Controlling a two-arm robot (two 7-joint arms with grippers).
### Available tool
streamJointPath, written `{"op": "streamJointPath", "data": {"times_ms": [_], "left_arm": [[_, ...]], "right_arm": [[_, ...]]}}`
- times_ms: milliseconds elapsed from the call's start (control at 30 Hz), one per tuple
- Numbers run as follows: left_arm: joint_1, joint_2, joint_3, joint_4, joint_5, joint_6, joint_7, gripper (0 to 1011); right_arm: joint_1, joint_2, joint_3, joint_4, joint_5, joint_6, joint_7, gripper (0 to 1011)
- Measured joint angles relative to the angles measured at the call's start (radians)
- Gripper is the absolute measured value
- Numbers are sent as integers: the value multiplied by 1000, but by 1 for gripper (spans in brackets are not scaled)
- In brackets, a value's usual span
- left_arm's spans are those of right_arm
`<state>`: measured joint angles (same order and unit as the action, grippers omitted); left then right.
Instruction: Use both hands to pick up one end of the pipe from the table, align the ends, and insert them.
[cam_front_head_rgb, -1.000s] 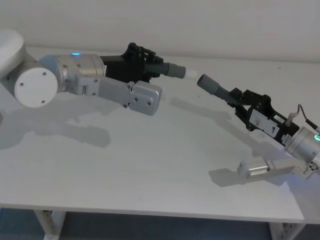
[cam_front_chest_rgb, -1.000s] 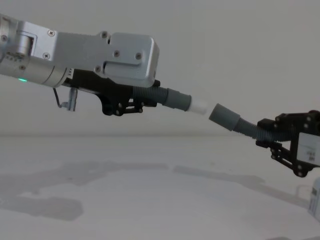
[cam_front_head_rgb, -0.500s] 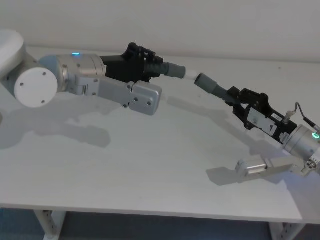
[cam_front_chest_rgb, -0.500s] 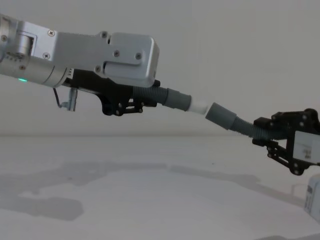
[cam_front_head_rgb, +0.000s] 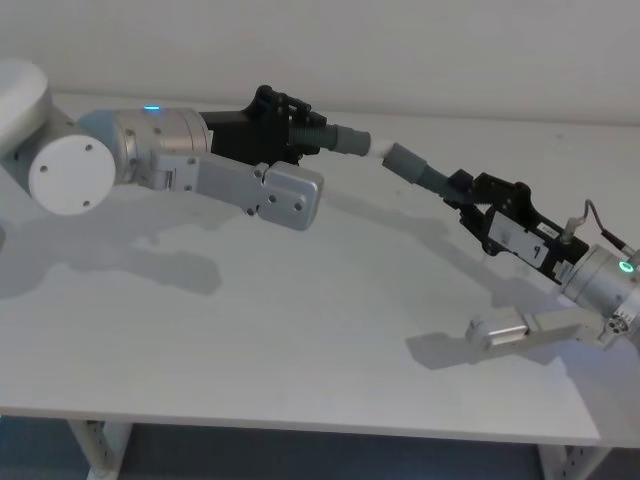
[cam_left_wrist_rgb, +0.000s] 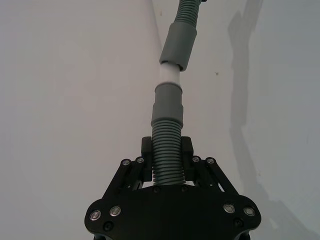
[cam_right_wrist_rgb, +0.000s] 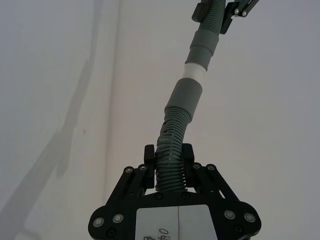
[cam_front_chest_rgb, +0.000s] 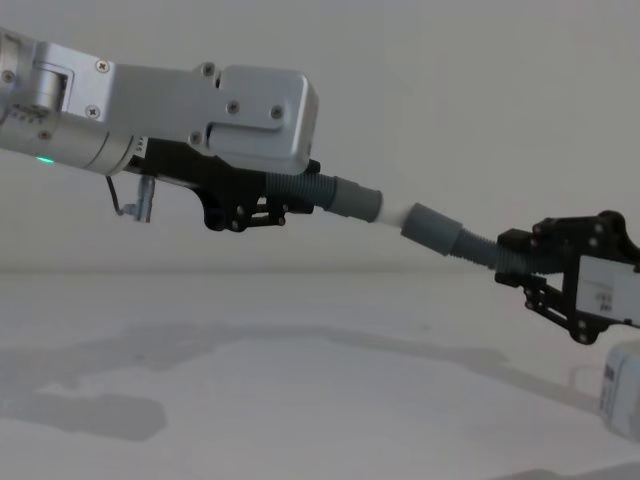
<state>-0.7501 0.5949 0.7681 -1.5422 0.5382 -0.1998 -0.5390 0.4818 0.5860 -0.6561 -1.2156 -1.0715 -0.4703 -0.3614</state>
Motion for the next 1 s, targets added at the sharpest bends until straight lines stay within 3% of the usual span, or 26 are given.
{"op": "streamJointPath", "data": {"times_ms": [1000], "left_arm": [[0, 0, 0, 0, 0, 0, 0, 327]], "right_arm": [[18, 1, -17, 3, 16, 19, 3, 315]]}}
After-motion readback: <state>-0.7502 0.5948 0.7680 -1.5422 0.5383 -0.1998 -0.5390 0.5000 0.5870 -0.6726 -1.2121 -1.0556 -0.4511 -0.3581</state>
